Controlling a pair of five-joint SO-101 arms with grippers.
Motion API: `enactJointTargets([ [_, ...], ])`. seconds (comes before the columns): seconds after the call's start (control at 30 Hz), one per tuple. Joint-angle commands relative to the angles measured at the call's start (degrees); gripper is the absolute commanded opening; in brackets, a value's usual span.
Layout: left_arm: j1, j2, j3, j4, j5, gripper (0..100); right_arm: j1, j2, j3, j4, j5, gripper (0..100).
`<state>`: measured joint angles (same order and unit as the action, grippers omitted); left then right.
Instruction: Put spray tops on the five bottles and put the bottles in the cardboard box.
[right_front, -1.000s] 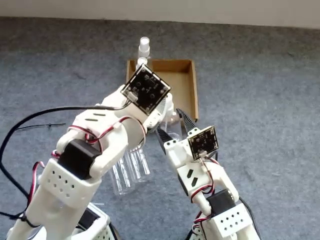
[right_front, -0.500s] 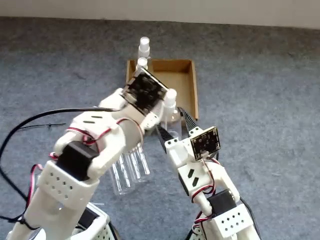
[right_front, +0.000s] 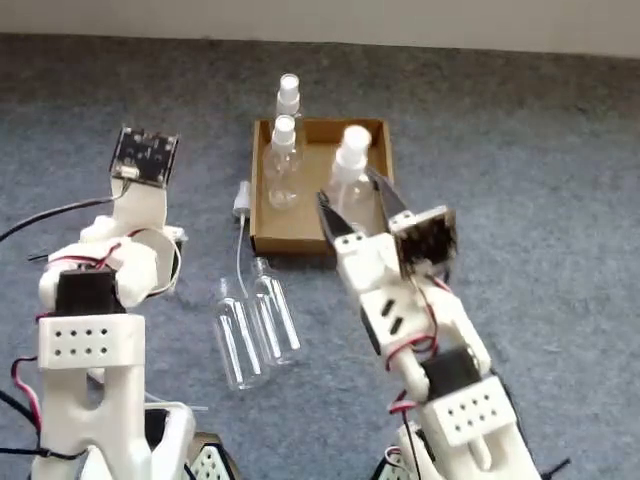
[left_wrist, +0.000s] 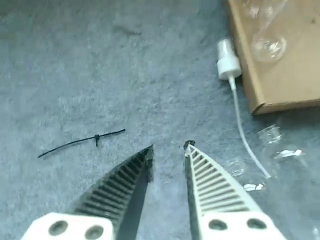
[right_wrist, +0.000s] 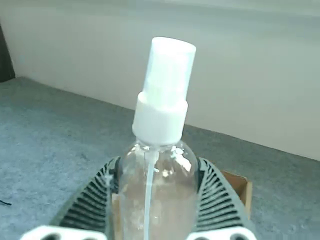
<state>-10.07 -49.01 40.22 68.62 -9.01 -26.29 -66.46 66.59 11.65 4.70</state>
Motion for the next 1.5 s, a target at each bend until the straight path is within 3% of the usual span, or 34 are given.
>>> enactJointTargets([
  [0.0,-4.5,-0.8,11.9,-10.5,0.0,11,-4.4,15.3,-15.2,-1.0,-0.2,0.4],
  [0.23,-5.2,-0.8,24.9,-25.0,0.1,11,-6.8,31.3,-22.3,-13.1,0.2,0.4],
  [0.37,-5.2,-0.7,25.3,-25.8,0.1,11,-6.8,35.1,-17.3,-23.4,-0.1,0.4],
  [0.53,-5.1,-0.5,25.4,-26.1,0.1,11,-5.8,40.0,-4.5,-48.3,-0.3,0.4],
  [0.77,-5.1,-0.5,25.4,-26.1,0.1,11,-6.1,51.3,1.8,-65.4,-0.4,0.4],
  [0.93,-5.1,-0.5,25.4,-26.1,0.1,11,-6.0,59.6,-2.0,-70.8,-0.4,0.4],
  [1.3,-5.1,-0.4,25.4,-26.1,0.1,11,-6.0,68.4,-7.8,-71.1,-0.5,0.4],
  [1.47,-5.1,-0.4,25.4,-26.1,0.1,11,-5.9,69.2,-7.8,-71.1,-5.2,0.4],
])
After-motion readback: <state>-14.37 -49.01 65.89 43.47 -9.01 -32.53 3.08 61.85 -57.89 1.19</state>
